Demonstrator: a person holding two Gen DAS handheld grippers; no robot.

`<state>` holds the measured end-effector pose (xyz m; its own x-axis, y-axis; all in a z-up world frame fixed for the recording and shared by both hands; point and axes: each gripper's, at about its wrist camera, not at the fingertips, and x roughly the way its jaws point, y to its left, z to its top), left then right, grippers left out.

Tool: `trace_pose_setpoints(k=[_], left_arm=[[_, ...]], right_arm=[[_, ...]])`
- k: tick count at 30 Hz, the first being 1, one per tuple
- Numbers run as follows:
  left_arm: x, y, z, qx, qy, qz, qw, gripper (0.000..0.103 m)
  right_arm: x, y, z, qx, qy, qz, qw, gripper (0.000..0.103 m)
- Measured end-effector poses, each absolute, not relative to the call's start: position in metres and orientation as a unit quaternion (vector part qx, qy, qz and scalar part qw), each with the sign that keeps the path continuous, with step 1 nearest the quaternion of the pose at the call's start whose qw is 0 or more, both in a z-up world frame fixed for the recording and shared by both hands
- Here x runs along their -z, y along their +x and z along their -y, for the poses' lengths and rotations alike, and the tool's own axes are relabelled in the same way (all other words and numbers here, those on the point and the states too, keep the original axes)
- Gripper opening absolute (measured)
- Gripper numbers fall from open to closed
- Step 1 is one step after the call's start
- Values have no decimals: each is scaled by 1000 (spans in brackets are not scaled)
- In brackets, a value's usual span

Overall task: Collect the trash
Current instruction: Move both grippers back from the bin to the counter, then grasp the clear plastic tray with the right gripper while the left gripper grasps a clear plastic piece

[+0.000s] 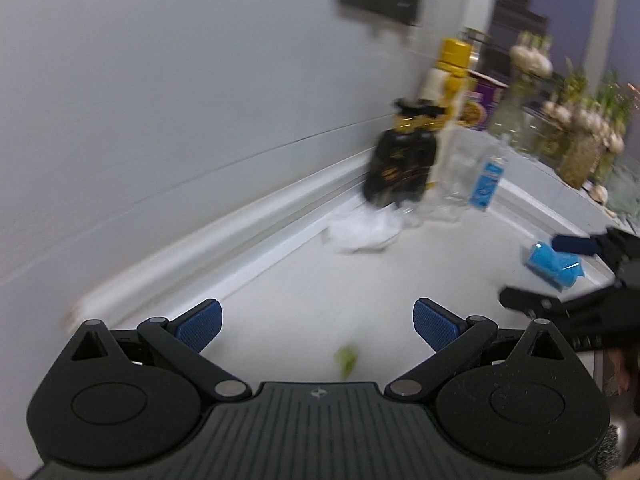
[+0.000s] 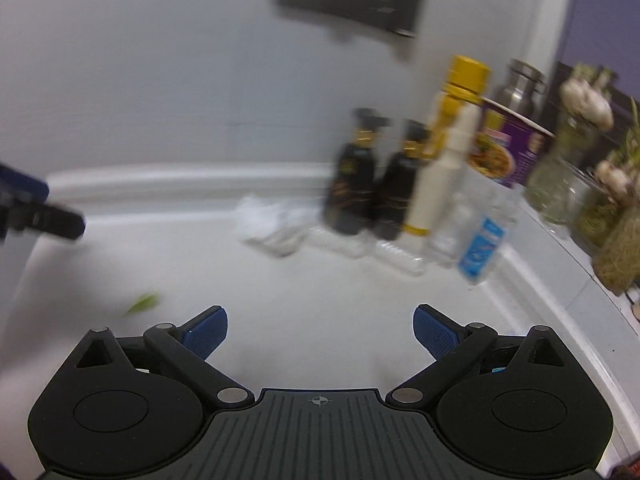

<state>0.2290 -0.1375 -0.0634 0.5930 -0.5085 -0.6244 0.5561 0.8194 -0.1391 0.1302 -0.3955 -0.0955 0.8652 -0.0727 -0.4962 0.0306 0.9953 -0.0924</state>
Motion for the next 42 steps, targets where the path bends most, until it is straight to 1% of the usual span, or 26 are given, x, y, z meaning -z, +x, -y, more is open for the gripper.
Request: trace_pose_setpoints(k=[7,13,19,20,21,24,26,28,30,33,34,38,40,41,42], left_arm=[[65,249,204,372,114,-292,874,102],[79,289,255,412,170,-300,844,101],[95,320,287,427,203,-316,823,96],[98,323,290,428,209,-320,819,93],[100,326,293,429,215,-324,815,89],[105,333,298,431,227,-329,809,82],[106,338,300,433,228,-331,807,79],[105,339,299,436,225,-331,806,76],[104,340,297,441,218,-337,803,68],[103,338,291,450,208,-346,797,61],[102,338,288,455,207,-347,794,60],[100,331,282,473,215,-345,782,60],[100,330,281,473,217,-345,781,66],[100,332,282,470,217,-343,784,73],[100,333,283,467,216,-342,786,74]], right_arm=[[99,177,444,45,17,-261,964,101],[112,225,476,57,97,-273,955,101],[123,263,496,73,180,-278,941,101],[126,268,499,76,194,-278,938,101],[128,273,501,82,205,-280,934,101],[133,286,508,97,231,-287,925,101],[135,294,510,101,242,-289,921,101],[137,301,509,101,248,-293,918,101],[139,307,507,102,247,-298,916,101],[142,317,503,114,235,-309,915,101],[144,319,502,121,230,-313,914,101],[150,320,500,142,217,-324,910,99],[154,313,504,148,225,-322,908,98],[156,309,506,149,228,-319,908,98],[157,306,508,150,229,-314,909,96]])
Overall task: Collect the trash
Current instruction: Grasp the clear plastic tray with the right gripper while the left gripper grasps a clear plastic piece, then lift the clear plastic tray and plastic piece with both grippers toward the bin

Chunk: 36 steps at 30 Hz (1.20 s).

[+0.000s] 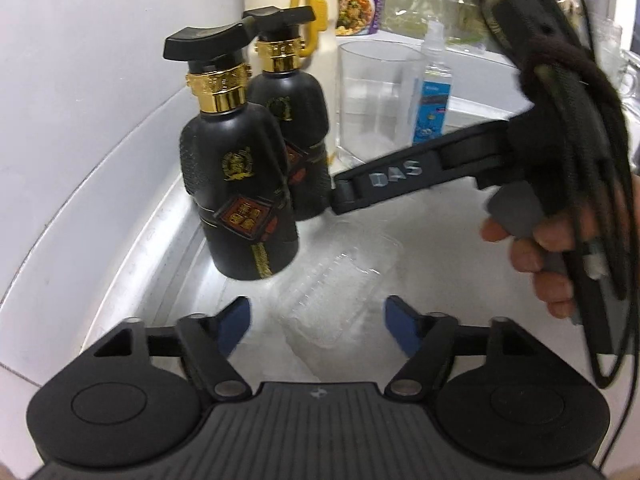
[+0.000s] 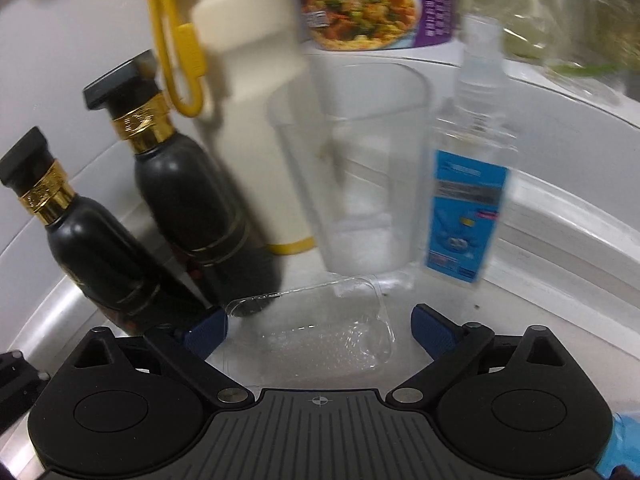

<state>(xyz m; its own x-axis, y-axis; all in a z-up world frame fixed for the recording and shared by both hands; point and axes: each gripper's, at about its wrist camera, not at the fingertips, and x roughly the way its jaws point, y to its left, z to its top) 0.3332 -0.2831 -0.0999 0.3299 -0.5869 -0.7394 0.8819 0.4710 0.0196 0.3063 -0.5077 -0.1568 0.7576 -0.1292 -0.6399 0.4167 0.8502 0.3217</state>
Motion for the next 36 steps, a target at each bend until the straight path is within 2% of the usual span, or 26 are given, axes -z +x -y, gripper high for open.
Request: trace_pose_setpoints(k=[2,4,5,6,12,26,36], left_arm=[[103,334,291,468,211,-346,785,73],[107,341,297,471,213,-349,782,66],[108,342,300,469,221,-352,779,58],[108,341,303,469,229,-350,778,59],[99,336,309,462,251,-343,779,45],[76,289,294,441,215,-358,795,43],[66,251,264,423,170,-376,807,42]], right_arm=[[159,302,510,148,229,-308,912,95],[160,299,509,147,221,-307,914,86],[160,297,510,145,216,-306,916,84],[158,294,510,139,217,-306,916,79],[147,279,517,138,219,-310,915,79],[108,206,506,106,210,-291,927,79],[105,155,473,92,198,-296,930,79]])
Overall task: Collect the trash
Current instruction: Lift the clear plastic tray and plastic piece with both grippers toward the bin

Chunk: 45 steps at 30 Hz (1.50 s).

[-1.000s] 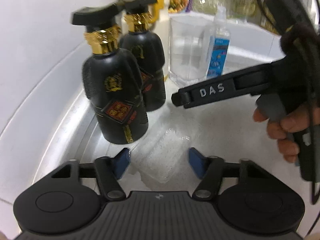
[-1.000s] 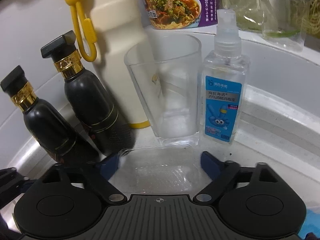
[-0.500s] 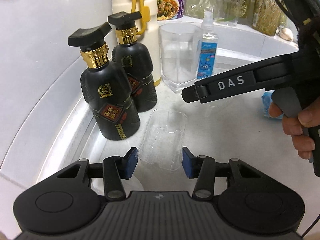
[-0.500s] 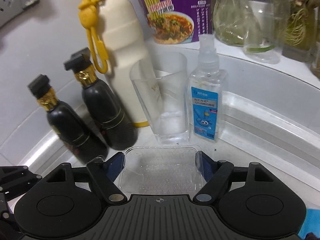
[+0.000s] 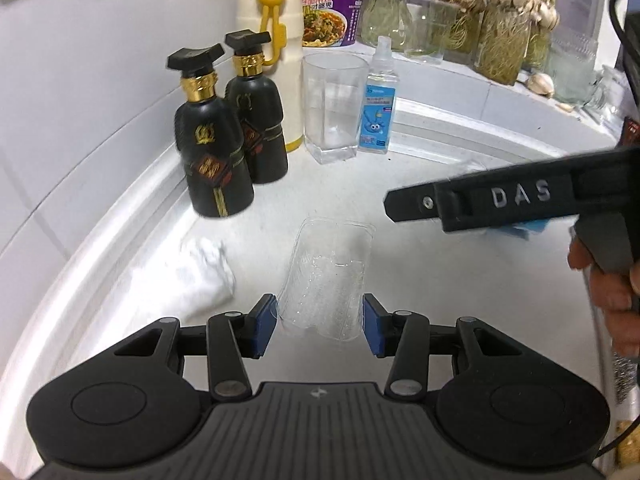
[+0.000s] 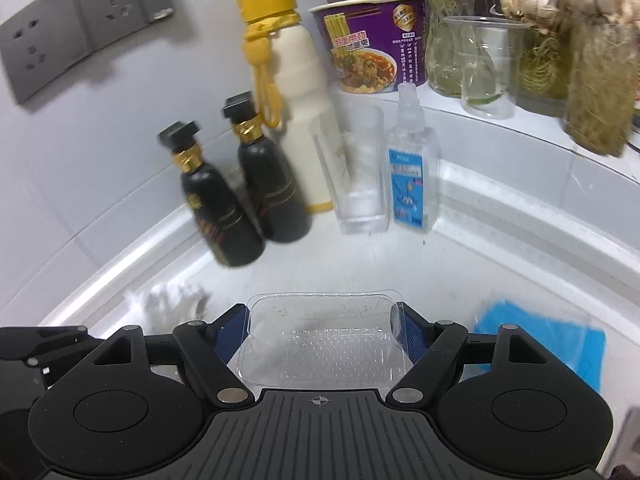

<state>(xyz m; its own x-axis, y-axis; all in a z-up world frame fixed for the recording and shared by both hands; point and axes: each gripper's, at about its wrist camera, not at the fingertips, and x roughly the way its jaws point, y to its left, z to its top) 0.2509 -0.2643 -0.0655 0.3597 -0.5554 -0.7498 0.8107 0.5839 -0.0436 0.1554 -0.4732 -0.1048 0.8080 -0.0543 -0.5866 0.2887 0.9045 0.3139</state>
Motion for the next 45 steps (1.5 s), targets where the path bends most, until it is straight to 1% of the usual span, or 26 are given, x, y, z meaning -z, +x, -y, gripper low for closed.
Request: trace_pose_setpoints(k=[9,15,21,36,45], left_arm=[[60,204,225,411,175,-378,811,42],[58,182,190,397,153,-392,816,42],[57,171,155,371,130,-406,825,41],[45,142,84,322,83,-403,853,41],[50,134,34,279,40,-418,864,41]], right_arm=[[99,104,438,79,195,-299,931,79],[97,83,408,59,195,-308,929,79],[98,66,377,37,188,-322,927,79],[96,34,311,-11,159,-344,926,79],[99,27,279,-37,141,-358,922,79]])
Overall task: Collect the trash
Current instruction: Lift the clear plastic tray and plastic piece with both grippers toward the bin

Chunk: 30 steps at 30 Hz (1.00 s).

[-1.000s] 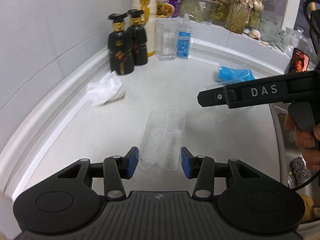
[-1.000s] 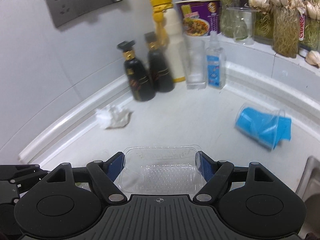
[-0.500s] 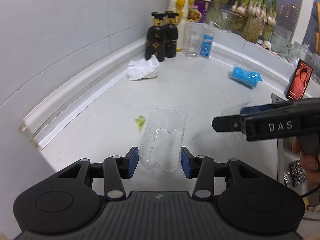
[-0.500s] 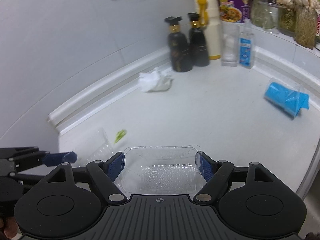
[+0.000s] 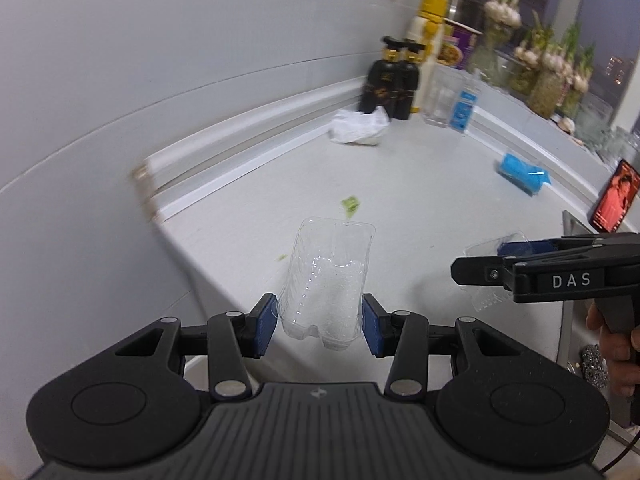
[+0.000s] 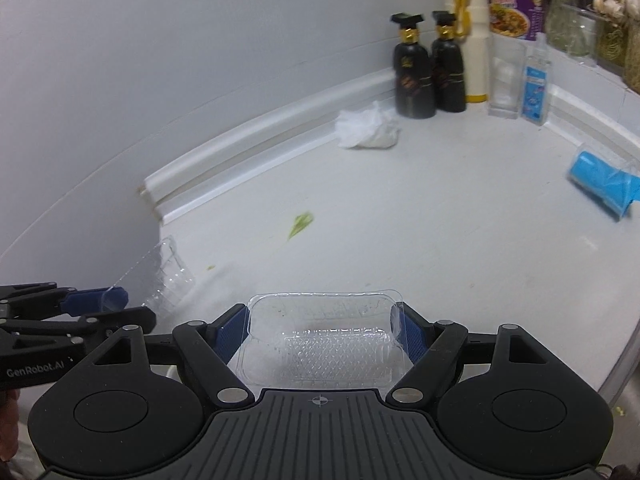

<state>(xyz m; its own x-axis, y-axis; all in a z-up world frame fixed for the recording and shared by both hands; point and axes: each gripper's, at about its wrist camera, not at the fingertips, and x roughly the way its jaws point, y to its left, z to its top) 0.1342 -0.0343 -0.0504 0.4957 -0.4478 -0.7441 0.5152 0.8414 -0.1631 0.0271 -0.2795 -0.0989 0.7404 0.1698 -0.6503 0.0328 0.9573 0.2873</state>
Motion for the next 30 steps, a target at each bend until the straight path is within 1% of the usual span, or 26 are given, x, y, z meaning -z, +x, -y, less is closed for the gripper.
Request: trace_pose_setpoints(k=[14,21,30], left_arm=[[74,122,-48,200,-10,-443,874,41],[97,116,-87,168,-24,-454,875,41],[135,115,-125,131,-36,-473,871,42]], right_arm=[[109,18,209,-92,101,-384,913,79],[116,12,161,-149,69,-386,908,79],[134,13,91,-234,1,-390,891,79]])
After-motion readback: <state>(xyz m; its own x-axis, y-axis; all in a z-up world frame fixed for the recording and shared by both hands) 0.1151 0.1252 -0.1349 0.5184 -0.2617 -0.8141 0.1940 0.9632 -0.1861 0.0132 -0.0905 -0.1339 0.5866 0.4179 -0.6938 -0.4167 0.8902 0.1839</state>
